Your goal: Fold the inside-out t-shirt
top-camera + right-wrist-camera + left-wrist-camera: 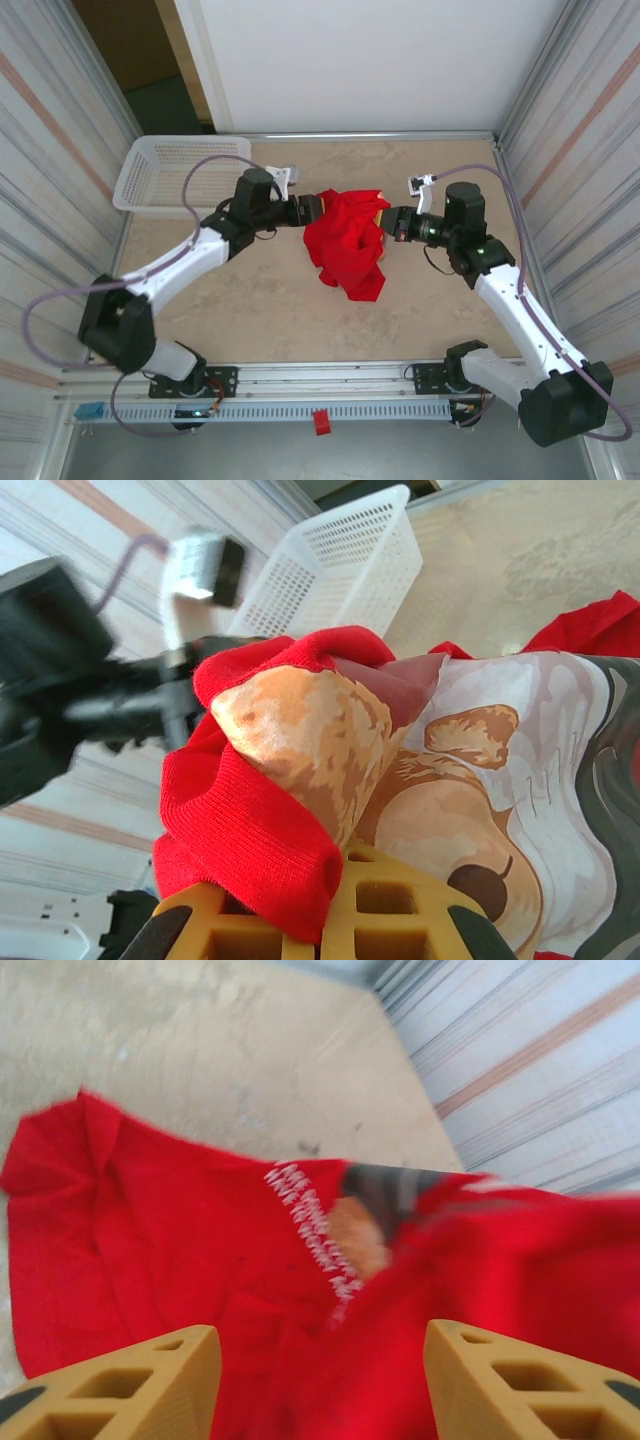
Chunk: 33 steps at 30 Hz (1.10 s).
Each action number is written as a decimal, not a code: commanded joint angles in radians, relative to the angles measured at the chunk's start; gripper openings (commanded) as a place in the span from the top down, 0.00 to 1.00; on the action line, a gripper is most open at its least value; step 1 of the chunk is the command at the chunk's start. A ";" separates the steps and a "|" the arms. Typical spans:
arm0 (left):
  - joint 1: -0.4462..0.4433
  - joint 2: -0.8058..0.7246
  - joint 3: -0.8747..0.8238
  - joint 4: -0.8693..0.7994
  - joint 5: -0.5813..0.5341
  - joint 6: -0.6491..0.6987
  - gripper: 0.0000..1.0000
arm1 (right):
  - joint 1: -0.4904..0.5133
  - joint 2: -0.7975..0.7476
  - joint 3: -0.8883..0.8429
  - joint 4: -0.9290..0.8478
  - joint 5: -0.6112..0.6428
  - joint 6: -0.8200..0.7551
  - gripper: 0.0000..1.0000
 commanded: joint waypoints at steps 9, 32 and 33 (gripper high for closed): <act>-0.308 -0.012 0.083 -0.013 -0.406 0.230 0.33 | 0.028 0.051 0.083 -0.030 0.091 0.013 1.00; -0.020 0.092 -0.081 0.552 0.518 0.011 1.00 | -0.109 0.073 0.035 0.049 0.026 0.128 0.95; -0.002 0.099 -0.073 0.602 0.600 -0.044 1.00 | -0.119 0.095 0.037 0.050 0.048 0.125 0.77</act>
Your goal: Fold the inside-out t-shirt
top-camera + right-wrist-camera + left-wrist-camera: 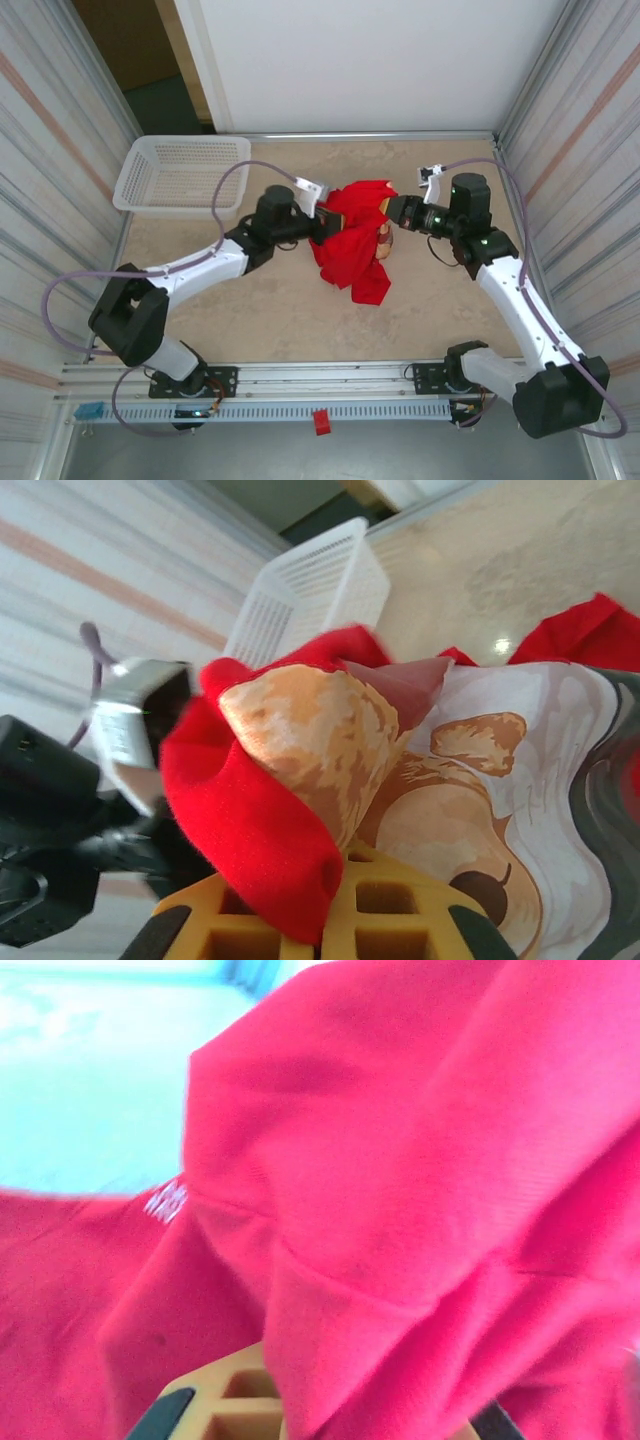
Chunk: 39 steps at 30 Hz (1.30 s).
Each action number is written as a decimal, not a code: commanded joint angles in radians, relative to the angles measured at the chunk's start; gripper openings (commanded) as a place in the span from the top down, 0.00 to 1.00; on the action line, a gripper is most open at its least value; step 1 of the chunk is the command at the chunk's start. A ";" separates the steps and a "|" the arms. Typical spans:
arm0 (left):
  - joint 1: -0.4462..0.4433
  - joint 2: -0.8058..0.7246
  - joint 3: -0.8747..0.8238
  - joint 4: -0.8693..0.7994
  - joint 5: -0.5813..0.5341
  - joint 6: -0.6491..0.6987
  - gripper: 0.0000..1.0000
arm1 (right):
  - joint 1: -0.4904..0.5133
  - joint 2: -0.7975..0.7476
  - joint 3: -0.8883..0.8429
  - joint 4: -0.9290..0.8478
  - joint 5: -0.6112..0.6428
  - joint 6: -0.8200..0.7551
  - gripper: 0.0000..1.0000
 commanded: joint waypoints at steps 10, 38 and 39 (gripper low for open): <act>0.078 0.021 0.083 0.475 0.587 -0.405 1.00 | -0.006 0.006 0.012 -0.016 0.085 0.007 0.40; 0.196 0.119 0.095 0.232 0.481 -0.318 1.00 | 0.132 -0.013 0.032 0.012 -0.064 -0.178 1.00; 0.216 0.146 0.093 0.228 0.477 -0.318 1.00 | 0.116 -0.028 0.020 0.041 -0.126 -0.177 1.00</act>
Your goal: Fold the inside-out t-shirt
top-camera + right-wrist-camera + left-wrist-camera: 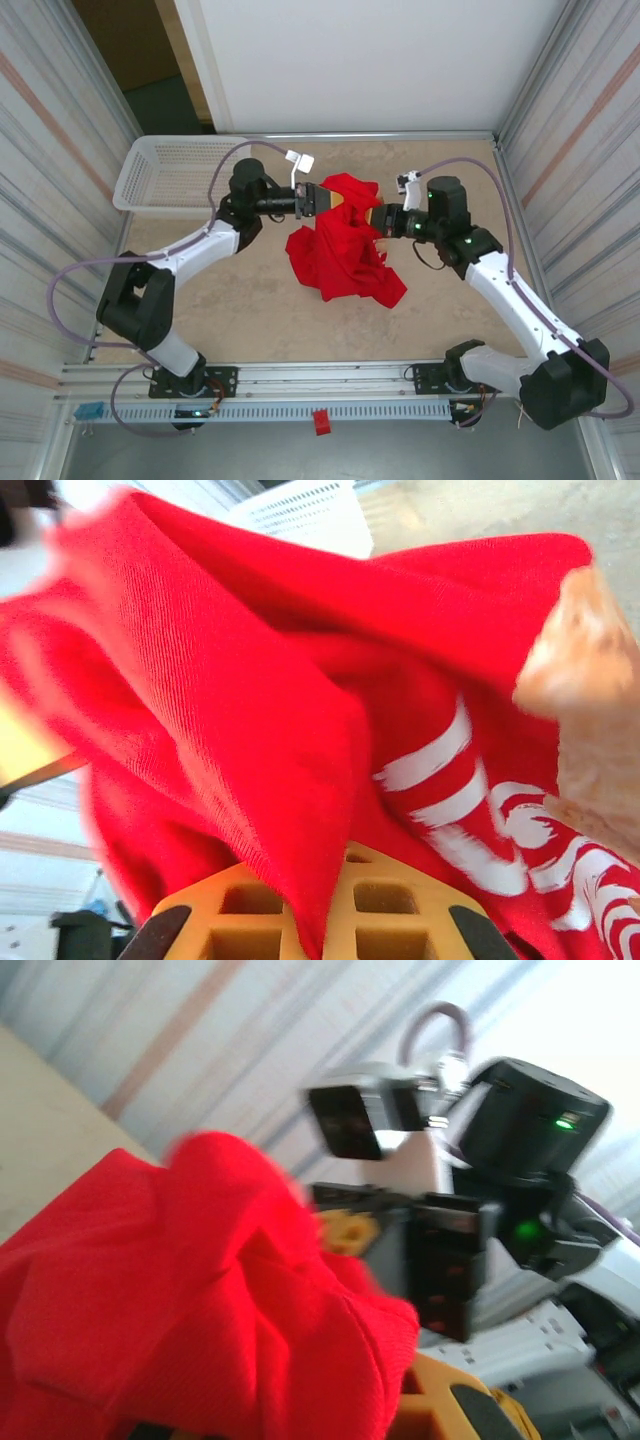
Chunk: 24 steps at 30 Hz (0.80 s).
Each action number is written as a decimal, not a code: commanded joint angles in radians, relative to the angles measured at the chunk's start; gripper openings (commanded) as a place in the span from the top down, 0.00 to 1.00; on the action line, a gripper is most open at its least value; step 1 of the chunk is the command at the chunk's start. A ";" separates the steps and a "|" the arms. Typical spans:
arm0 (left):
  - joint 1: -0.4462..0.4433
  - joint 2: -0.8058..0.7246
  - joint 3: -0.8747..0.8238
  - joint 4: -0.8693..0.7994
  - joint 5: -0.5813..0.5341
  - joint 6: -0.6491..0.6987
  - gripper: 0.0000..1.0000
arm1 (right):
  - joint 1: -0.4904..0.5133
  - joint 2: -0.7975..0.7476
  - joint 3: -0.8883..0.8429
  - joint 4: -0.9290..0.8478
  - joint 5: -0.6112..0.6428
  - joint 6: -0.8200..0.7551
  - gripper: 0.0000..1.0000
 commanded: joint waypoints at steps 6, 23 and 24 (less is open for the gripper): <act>0.070 0.175 0.058 -0.219 -0.111 0.122 0.63 | -0.059 -0.062 -0.050 0.351 -0.482 0.089 1.00; 0.011 -0.254 -0.101 -0.317 -0.350 0.171 0.41 | -0.097 0.065 -0.056 0.455 -0.436 0.148 1.00; -0.004 -0.260 -0.103 -0.286 -0.360 0.130 0.40 | -0.098 0.069 -0.055 0.458 -0.432 0.149 1.00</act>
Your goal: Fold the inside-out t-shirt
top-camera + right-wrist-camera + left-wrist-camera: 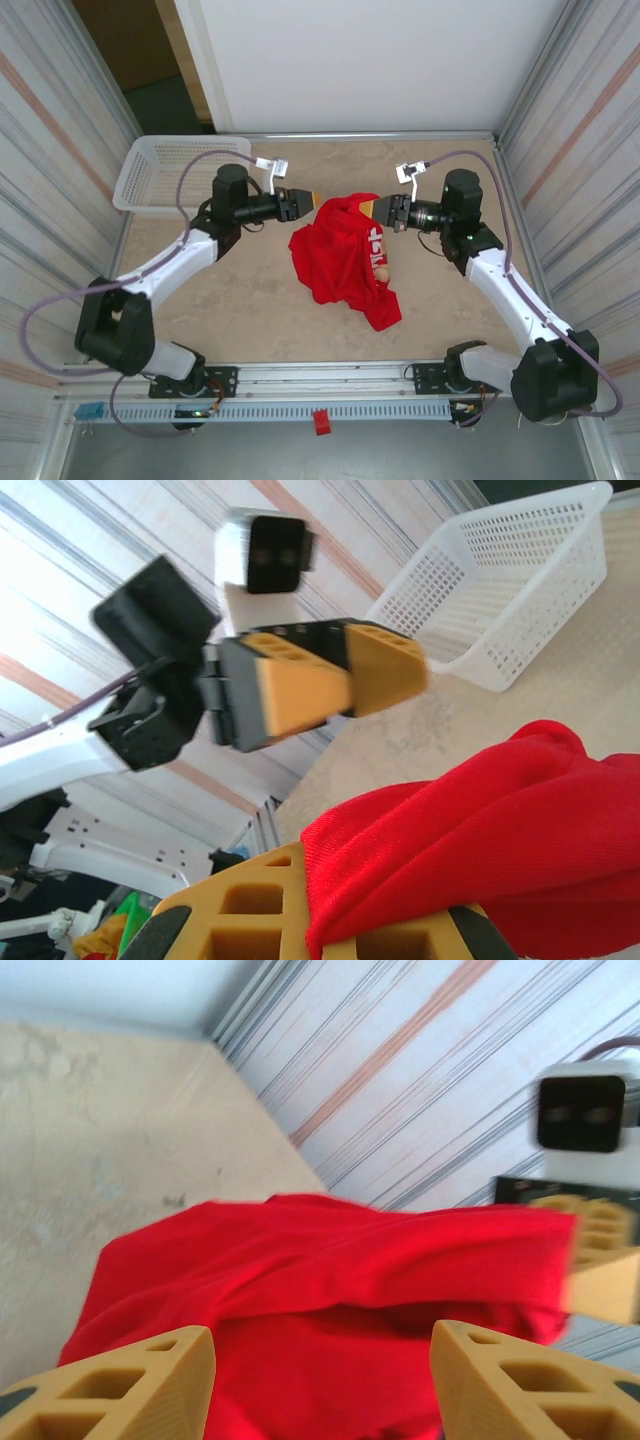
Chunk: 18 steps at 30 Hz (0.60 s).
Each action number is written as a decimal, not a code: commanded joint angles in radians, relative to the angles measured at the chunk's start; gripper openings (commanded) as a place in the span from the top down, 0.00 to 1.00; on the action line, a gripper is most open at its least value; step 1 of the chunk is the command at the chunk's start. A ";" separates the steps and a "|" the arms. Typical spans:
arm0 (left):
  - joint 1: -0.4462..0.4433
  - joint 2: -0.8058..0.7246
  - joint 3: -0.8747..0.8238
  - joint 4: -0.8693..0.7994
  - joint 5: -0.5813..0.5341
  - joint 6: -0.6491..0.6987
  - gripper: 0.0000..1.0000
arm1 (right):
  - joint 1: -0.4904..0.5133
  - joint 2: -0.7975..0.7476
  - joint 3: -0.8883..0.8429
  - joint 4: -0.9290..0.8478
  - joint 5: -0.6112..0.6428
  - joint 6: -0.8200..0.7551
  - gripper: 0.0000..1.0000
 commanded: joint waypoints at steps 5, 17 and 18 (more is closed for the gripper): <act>-0.138 -0.011 -0.040 0.219 -0.110 -0.244 0.40 | -0.005 0.016 0.011 0.055 0.015 0.027 1.00; -0.243 0.012 -0.091 0.356 -0.257 -0.345 0.39 | -0.005 0.019 0.013 0.061 0.028 0.035 1.00; -0.244 0.019 -0.091 0.364 -0.260 -0.350 0.39 | -0.007 0.019 0.013 0.061 0.028 0.036 1.00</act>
